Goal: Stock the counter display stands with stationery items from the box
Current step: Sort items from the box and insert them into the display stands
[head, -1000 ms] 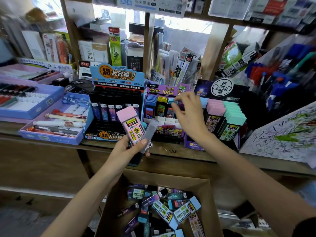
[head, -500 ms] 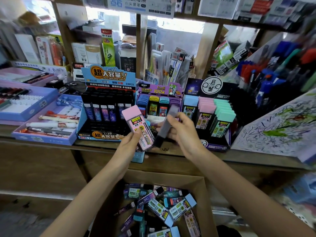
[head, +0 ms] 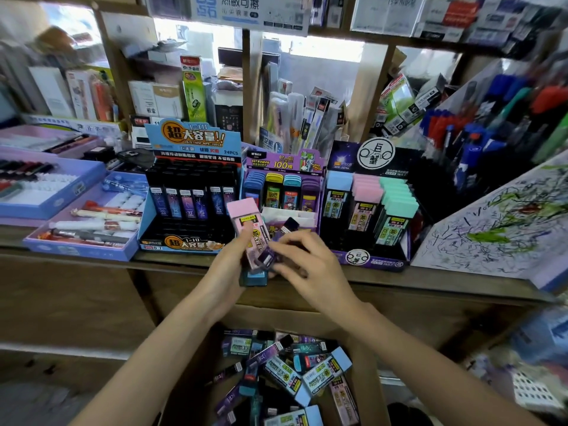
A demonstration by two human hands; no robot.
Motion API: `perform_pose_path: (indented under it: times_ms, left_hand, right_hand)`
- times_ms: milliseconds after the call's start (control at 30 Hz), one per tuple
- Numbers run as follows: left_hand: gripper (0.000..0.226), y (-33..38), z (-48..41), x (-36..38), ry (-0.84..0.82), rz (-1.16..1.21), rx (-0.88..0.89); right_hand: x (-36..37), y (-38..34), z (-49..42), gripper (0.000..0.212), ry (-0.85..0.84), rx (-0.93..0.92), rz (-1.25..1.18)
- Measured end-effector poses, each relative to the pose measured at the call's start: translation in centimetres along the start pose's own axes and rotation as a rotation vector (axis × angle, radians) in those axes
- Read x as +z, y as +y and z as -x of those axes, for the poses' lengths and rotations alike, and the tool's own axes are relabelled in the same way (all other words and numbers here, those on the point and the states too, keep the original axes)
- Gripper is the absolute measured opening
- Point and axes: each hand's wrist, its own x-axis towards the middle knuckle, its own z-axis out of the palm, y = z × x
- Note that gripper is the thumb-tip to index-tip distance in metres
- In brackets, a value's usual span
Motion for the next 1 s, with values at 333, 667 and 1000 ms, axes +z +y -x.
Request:
perform_pose_path:
  times_ms: [333, 667, 1000]
  left_hand:
    - [0.044, -0.6, 0.4, -0.4, -0.036, -0.075, 0.086]
    - [0.042, -0.1, 1.2, -1.6, 0.002, -0.161, 0.101]
    - [0.014, 3.2, 2.7, -9.0, 0.246, -0.236, 0.185]
  right_hand:
    - [-1.6, 0.7, -1.7, 0.016, 0.132, 0.606, -0.443]
    - [-0.4, 0.2, -5.9, 0.005, -0.002, 0.984, -0.986]
    - [1.4, -1.0, -15.9, 0.016, 0.058, 0.627, -0.569]
